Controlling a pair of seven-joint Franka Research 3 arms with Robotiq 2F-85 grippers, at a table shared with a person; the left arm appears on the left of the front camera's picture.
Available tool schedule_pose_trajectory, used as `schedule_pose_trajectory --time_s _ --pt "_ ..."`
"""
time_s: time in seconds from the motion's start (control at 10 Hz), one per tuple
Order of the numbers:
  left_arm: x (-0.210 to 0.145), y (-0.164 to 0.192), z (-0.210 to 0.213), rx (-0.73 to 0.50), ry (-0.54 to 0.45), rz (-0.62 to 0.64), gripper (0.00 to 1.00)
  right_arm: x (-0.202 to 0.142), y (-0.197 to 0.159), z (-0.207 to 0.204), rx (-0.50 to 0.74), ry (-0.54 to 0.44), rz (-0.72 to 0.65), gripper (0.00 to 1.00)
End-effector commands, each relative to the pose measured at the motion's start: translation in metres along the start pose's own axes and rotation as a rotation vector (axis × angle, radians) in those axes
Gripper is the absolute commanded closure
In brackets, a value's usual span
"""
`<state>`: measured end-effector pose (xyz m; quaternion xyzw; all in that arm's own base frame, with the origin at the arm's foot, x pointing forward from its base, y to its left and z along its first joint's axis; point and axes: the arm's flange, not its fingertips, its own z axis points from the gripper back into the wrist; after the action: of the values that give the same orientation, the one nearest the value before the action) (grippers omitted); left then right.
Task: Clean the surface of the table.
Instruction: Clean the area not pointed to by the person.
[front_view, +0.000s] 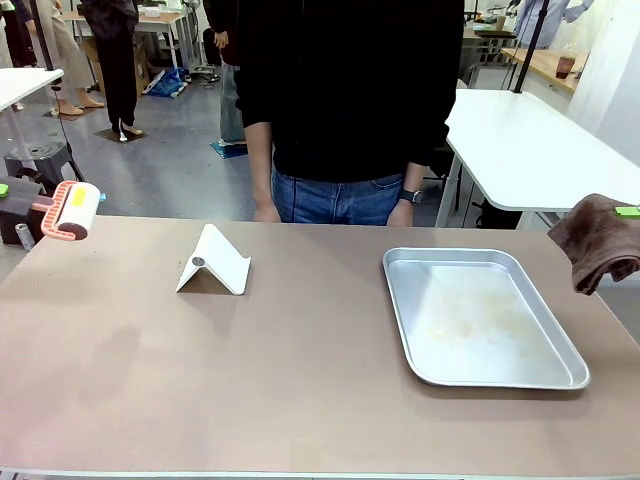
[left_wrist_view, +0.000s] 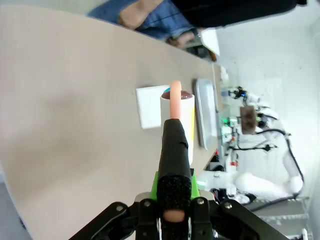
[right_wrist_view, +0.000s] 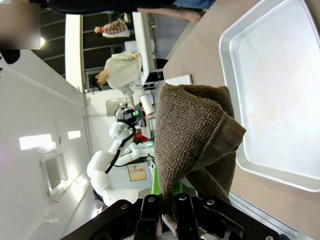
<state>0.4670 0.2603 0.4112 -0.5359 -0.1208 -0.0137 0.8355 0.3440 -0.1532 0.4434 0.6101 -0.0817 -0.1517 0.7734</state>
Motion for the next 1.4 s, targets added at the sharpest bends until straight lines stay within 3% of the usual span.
schedule_pose_trajectory --time_s 0.0,0.2,0.4,0.8,0.9,1.3 --pt "-0.047 -0.014 -0.006 -0.048 0.029 -0.01 0.87 0.0 0.003 0.001 0.016 0.001 0.01 0.93" --pt "-0.095 -0.023 0.007 -0.099 0.059 0.049 0.87 0.0 0.003 0.001 0.016 0.001 0.01 0.93" --pt "-0.128 -0.018 0.03 -0.206 0.005 0.097 0.87 0.0 0.003 0.001 0.016 0.001 0.01 0.93" --pt "-0.132 0.008 0.072 -0.321 -0.161 0.161 0.87 0.0 0.003 0.001 0.016 0.001 0.01 0.93" --pt "-0.149 -0.005 0.056 -0.245 -0.074 0.128 0.87 0.0 0.003 0.001 0.016 0.001 0.01 0.93" --pt "-0.149 -0.005 0.056 -0.245 -0.074 0.128 0.87 0.0 0.003 0.001 0.016 0.001 0.01 0.93"
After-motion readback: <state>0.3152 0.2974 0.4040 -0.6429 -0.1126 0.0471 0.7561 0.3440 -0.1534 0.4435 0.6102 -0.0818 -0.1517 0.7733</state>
